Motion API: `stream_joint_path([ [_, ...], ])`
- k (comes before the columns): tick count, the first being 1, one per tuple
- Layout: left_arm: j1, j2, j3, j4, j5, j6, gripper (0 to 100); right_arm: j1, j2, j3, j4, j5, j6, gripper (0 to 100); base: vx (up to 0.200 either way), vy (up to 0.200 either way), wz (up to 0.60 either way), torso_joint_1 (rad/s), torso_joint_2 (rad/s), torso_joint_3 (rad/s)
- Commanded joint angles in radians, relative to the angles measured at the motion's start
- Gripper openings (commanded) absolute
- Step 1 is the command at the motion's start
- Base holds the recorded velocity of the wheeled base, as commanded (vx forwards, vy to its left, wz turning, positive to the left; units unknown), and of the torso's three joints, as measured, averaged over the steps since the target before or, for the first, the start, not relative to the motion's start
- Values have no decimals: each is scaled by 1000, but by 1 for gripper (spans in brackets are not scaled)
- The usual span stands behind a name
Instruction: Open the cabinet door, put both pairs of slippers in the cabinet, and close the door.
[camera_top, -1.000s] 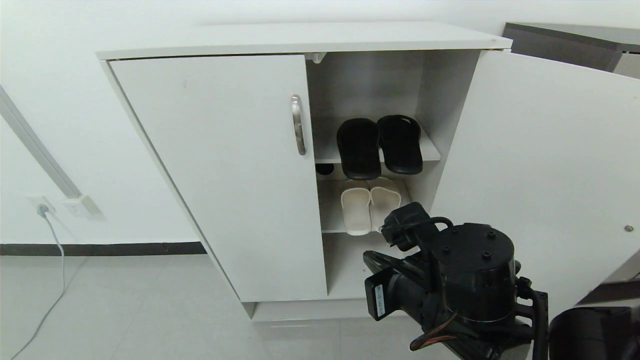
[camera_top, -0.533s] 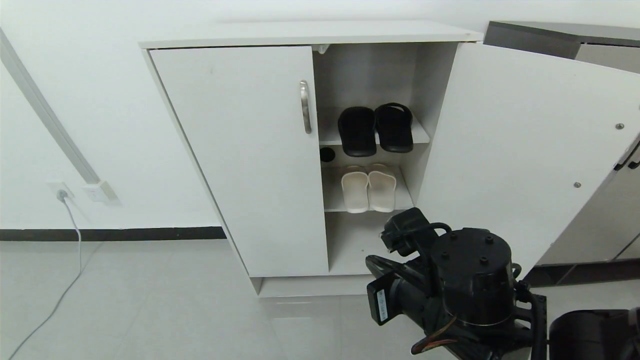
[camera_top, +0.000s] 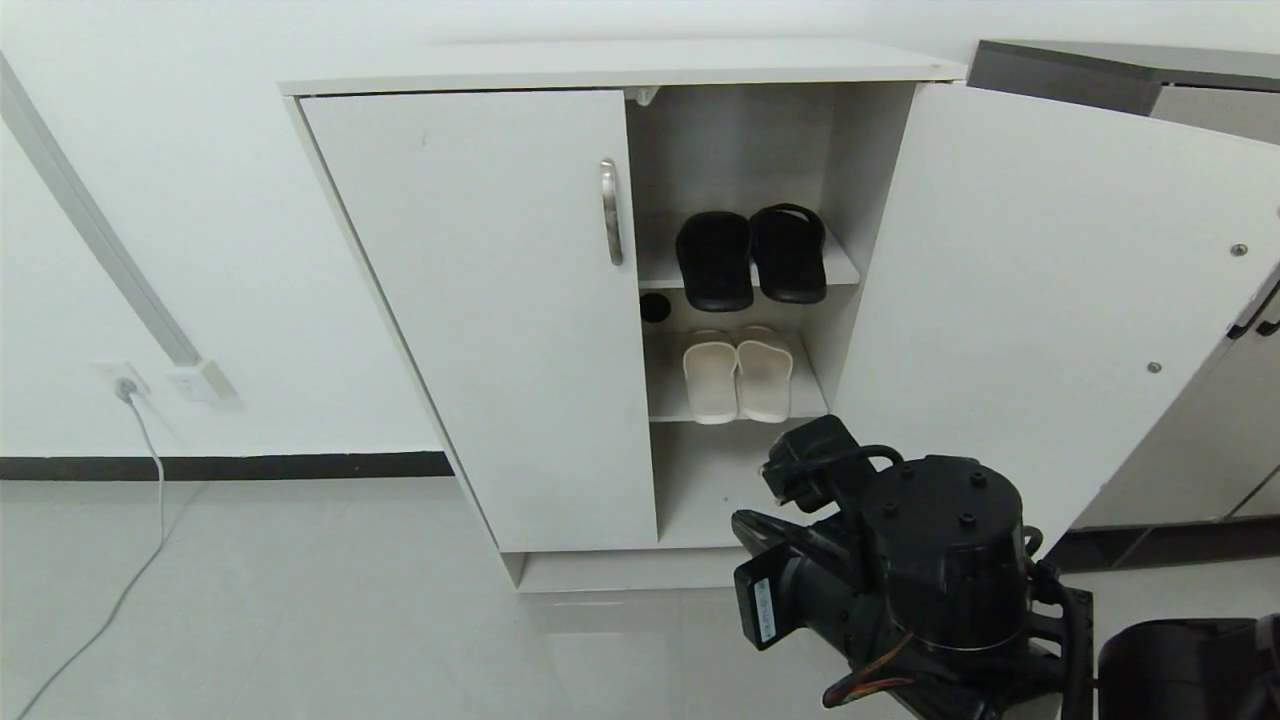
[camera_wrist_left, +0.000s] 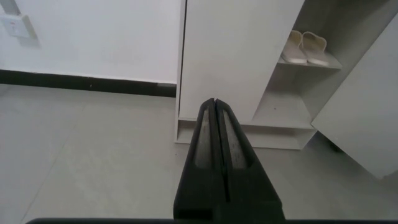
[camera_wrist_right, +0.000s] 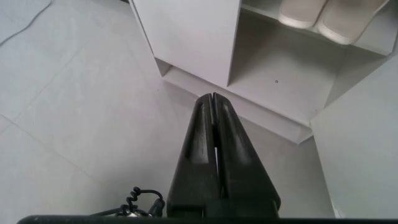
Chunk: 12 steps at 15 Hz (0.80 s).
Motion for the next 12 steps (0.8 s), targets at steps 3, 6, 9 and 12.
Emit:
stream_joint_path([
  [3, 0, 0, 0, 0, 0, -1, 0, 1, 1, 0, 0, 0, 0, 0, 0, 0, 0, 0, 0, 0],
  [6, 0, 0, 0, 0, 2, -1, 0, 1, 1, 0, 0, 0, 0, 0, 0, 0, 0, 0, 0, 0],
  [9, 0, 0, 0, 0, 2, -1, 0, -3, 1, 2, 1, 0, -3, 0, 0, 0, 0, 0, 0, 0],
  [12, 0, 0, 0, 0, 2, -1, 0, -3, 1, 3, 1, 0, -6, 0, 0, 0, 0, 14, -154, -201],
])
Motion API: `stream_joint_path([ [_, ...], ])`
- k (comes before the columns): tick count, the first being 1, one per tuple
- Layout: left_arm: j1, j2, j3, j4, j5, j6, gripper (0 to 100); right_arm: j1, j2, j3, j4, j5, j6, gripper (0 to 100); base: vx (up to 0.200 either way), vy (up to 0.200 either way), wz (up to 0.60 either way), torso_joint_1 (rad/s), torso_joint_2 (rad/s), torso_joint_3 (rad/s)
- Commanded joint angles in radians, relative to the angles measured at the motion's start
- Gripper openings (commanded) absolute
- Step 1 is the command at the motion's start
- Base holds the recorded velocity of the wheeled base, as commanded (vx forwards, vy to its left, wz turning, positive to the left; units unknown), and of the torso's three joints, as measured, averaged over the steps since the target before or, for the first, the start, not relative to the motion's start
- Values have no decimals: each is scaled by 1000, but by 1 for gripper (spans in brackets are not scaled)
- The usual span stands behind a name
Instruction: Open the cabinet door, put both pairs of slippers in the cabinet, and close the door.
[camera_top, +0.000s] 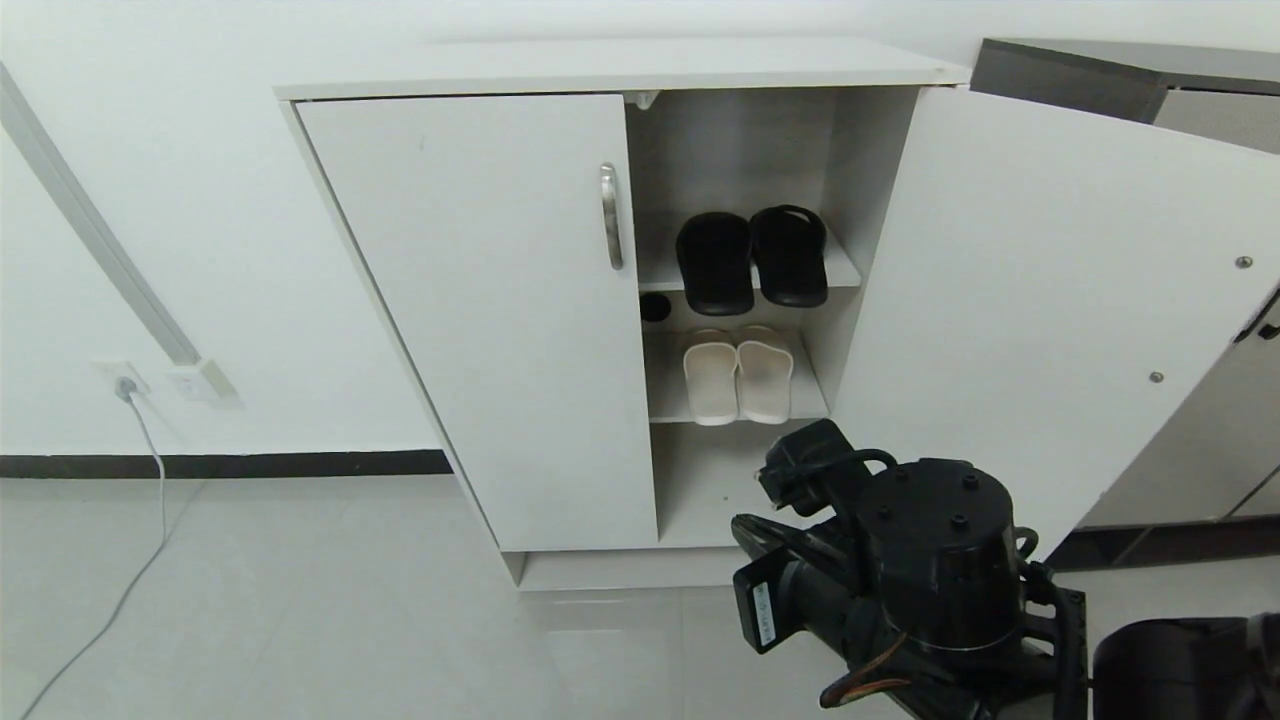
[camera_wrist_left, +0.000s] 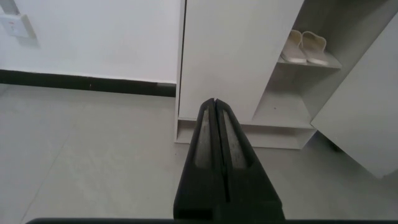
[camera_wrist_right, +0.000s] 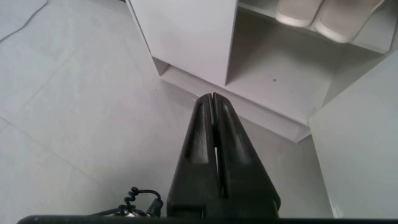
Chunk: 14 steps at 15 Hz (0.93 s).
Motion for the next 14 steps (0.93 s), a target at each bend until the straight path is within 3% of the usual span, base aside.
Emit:
stream_joint_path([
  [1, 0, 0, 0, -1, 1, 0, 0, 2, 0, 0, -3, 0, 0, 0, 0, 0, 0, 56, -442, -344],
  [14, 0, 0, 0, -1, -1, 0, 0, -6, -4, 2, -3, -1, 0, 0, 0, 0, 0, 115, -462, -337],
])
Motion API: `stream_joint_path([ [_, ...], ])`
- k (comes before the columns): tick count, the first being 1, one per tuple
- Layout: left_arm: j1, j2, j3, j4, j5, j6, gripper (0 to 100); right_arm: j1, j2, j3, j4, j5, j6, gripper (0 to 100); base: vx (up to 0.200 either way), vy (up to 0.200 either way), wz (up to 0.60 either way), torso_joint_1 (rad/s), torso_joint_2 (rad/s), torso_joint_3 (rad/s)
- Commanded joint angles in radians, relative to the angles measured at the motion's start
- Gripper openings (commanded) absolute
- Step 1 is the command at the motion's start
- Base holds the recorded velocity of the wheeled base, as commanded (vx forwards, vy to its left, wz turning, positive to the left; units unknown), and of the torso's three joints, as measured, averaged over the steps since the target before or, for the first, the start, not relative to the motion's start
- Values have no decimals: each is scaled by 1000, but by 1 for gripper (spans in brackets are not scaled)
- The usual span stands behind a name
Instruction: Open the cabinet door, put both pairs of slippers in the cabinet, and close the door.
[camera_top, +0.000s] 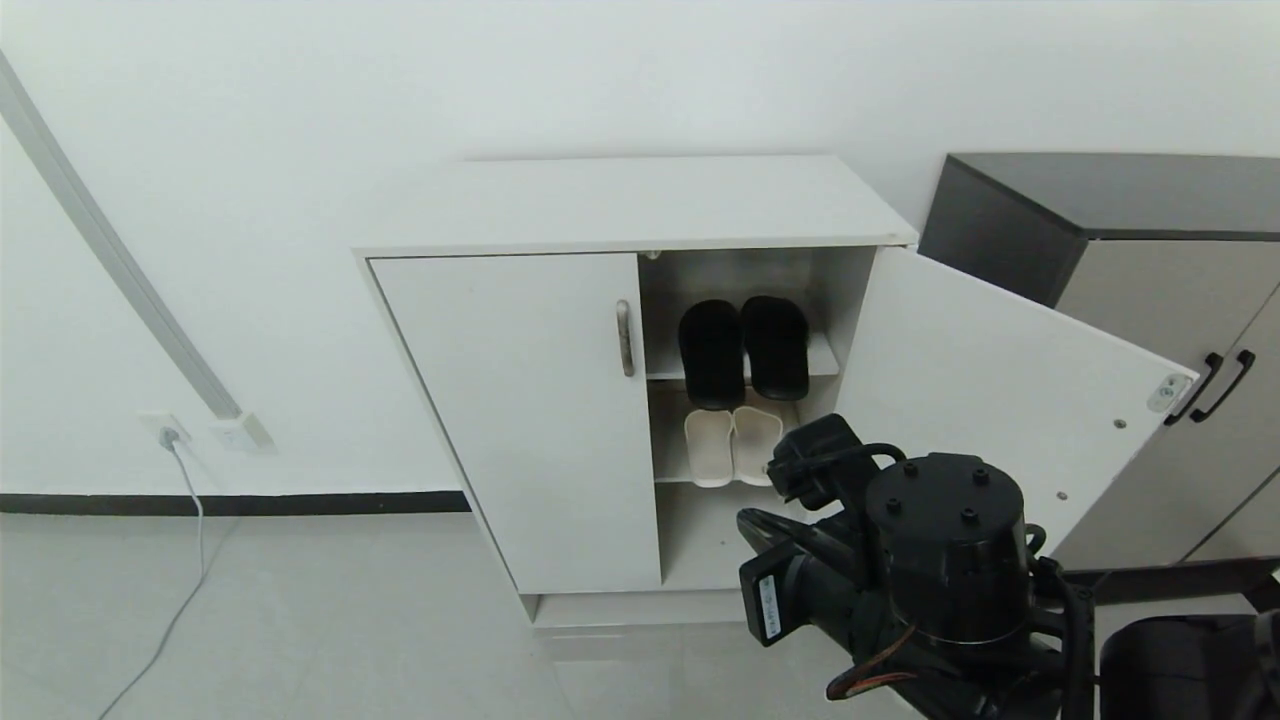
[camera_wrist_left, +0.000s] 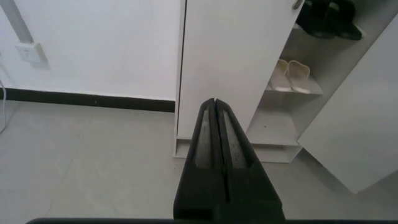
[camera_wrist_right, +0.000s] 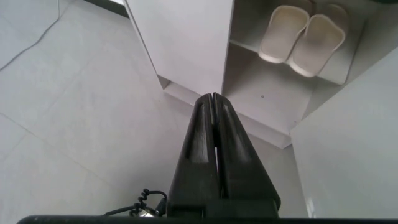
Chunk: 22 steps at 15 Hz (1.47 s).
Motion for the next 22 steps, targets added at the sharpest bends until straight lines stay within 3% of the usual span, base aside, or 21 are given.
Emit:
stream_joint_path([
  [1, 0, 0, 0, -1, 0, -1, 0, 0, -1, 2, -1, 0, 0, 0, 0, 0, 0, 173, -491, -315],
  [15, 0, 0, 0, -1, 2, 0, 0, -12, -3, 15, -1, 7, -6, 0, 0, 0, 0, 225, -543, -317],
  [20, 0, 0, 0, -1, 2, 0, 0, -12, -12, 23, -1, 6, -22, 0, 0, 0, 0, 56, -122, -66],
  [22, 0, 0, 0, -1, 2, 0, 0, -12, -20, 25, -1, 9, -25, 0, 0, 0, -600, 0, -5, 2],
])
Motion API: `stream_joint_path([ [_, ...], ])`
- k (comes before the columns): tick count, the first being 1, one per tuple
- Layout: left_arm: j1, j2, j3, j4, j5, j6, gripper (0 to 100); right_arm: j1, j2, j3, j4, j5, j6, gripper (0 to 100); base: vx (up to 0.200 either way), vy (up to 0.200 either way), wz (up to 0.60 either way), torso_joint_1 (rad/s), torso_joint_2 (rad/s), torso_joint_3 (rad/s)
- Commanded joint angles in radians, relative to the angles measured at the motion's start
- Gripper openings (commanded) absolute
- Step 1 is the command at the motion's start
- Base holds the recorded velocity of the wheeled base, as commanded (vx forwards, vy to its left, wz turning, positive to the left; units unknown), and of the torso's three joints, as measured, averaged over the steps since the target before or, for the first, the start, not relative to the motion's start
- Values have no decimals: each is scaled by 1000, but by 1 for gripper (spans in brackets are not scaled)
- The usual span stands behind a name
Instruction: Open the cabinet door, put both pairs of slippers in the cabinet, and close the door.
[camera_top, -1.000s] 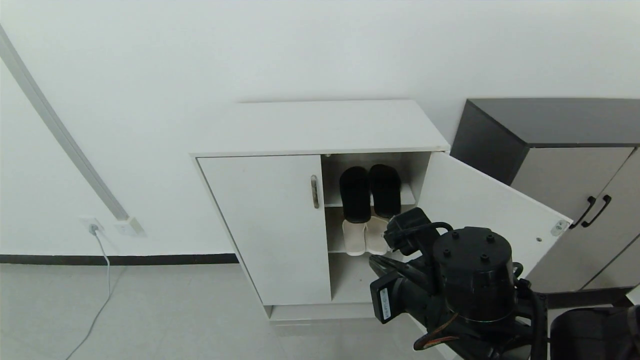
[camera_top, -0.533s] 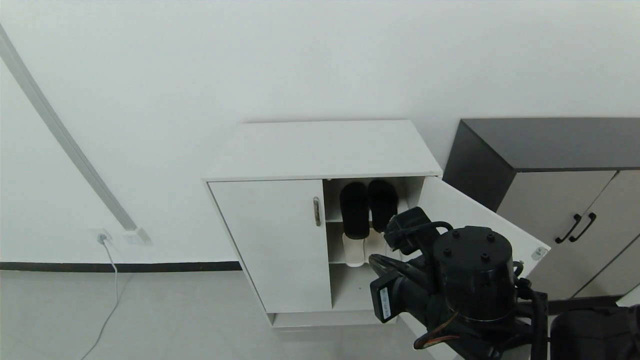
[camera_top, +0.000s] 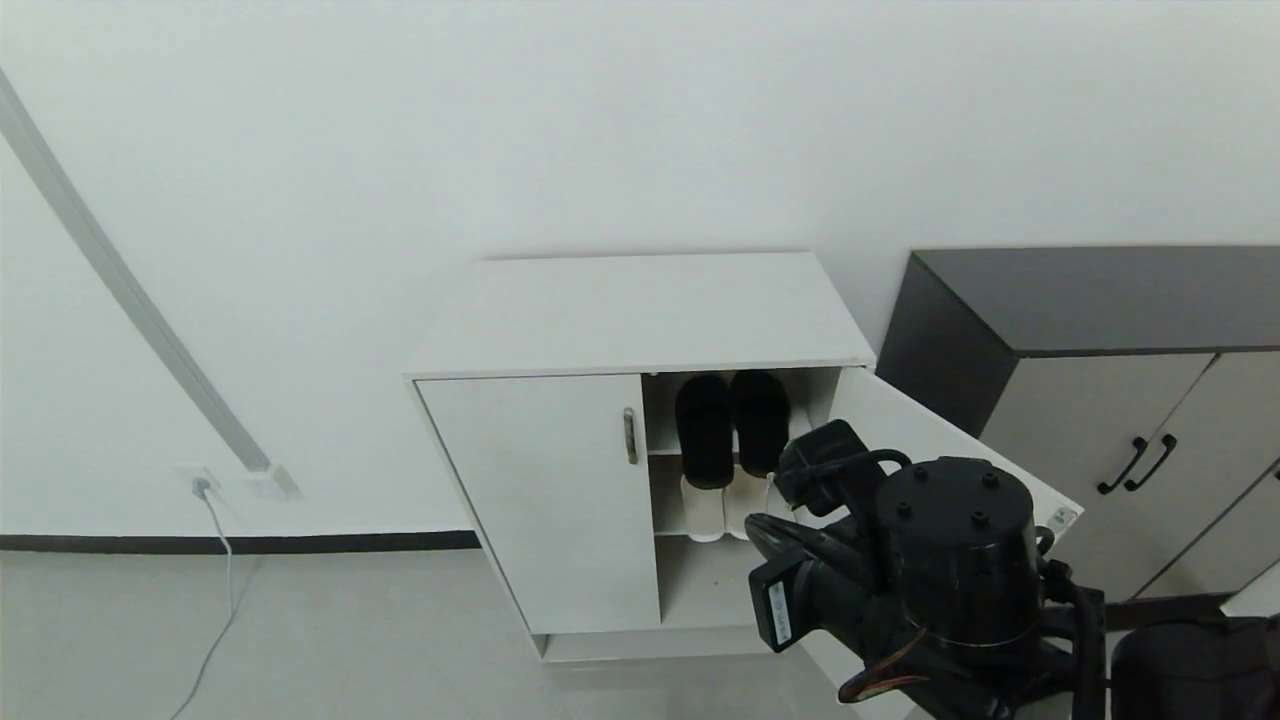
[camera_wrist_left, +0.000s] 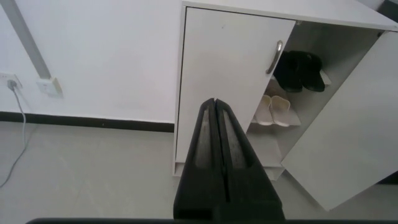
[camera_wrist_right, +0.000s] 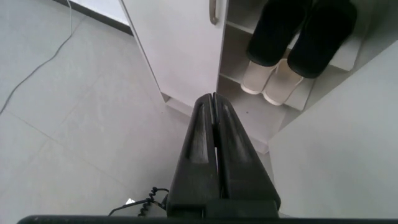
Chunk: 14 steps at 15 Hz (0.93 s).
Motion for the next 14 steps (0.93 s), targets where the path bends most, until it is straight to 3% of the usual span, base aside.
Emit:
stream_joint_path([
  [1, 0, 0, 0, 0, 0, -2, 0, 0, -9, 1, -1, -1, -2, 0, 0, 0, -600, -2, -17, 2],
  [5, 0, 0, 0, 0, 0, 0, 0, -3, -11, 1, -1, -2, -2, 0, 0, 0, -600, 11, 2, 0],
  [9, 0, 0, 0, 0, 0, 0, 0, -20, -9, 1, -1, -5, -15, 0, 0, 0, 0, 0, 0, 0],
  [14, 0, 0, 0, 0, 0, -2, 0, -32, -5, 1, -25, -7, -25, 0, -200, 0, 0, 6, 4, 0],
])
